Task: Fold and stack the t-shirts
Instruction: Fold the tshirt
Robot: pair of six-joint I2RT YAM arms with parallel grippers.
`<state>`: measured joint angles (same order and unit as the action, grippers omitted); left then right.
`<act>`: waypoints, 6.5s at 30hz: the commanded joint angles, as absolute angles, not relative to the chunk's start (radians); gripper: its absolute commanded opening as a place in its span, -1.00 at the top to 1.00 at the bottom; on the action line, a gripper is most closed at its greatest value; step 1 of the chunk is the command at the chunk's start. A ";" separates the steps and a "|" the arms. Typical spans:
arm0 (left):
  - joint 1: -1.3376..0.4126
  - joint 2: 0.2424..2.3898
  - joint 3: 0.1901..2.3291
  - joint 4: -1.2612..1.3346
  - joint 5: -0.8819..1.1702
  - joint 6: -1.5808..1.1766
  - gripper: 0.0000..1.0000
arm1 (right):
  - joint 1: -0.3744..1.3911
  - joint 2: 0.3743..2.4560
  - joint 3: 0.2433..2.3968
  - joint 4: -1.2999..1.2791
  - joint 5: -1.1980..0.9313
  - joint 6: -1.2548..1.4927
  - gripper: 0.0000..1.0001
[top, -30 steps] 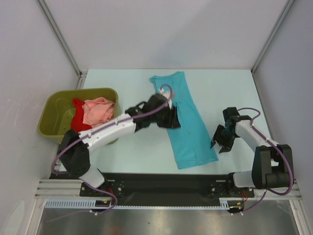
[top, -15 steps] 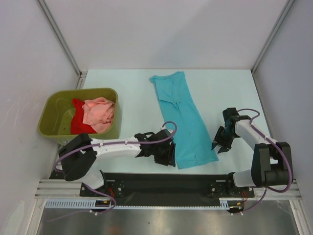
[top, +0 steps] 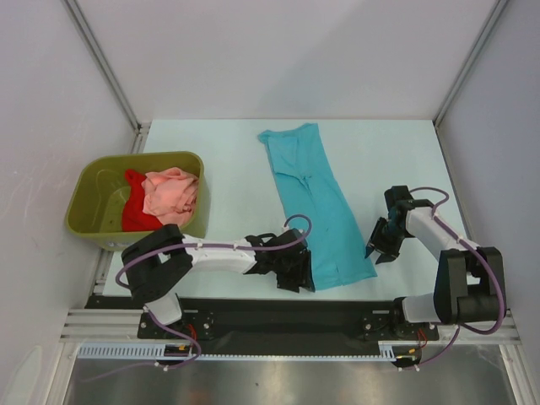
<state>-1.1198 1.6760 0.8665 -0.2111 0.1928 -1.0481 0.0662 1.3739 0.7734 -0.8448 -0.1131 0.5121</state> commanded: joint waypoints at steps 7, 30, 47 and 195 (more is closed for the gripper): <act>-1.097 1.750 0.888 -0.178 0.218 -1.198 -0.10 | 0.071 1.331 0.772 -0.854 -0.118 0.505 0.14; -1.014 1.819 0.873 -0.172 0.236 -1.183 0.86 | 0.120 1.336 0.761 -0.844 -0.107 0.551 0.14; -0.882 1.408 0.465 -0.341 0.216 -1.060 0.99 | 0.494 1.213 0.680 -0.761 -0.250 0.676 -0.20; -0.503 1.825 1.095 -0.396 0.302 -0.663 -0.11 | 0.190 1.715 0.867 -0.276 -0.575 0.575 -0.10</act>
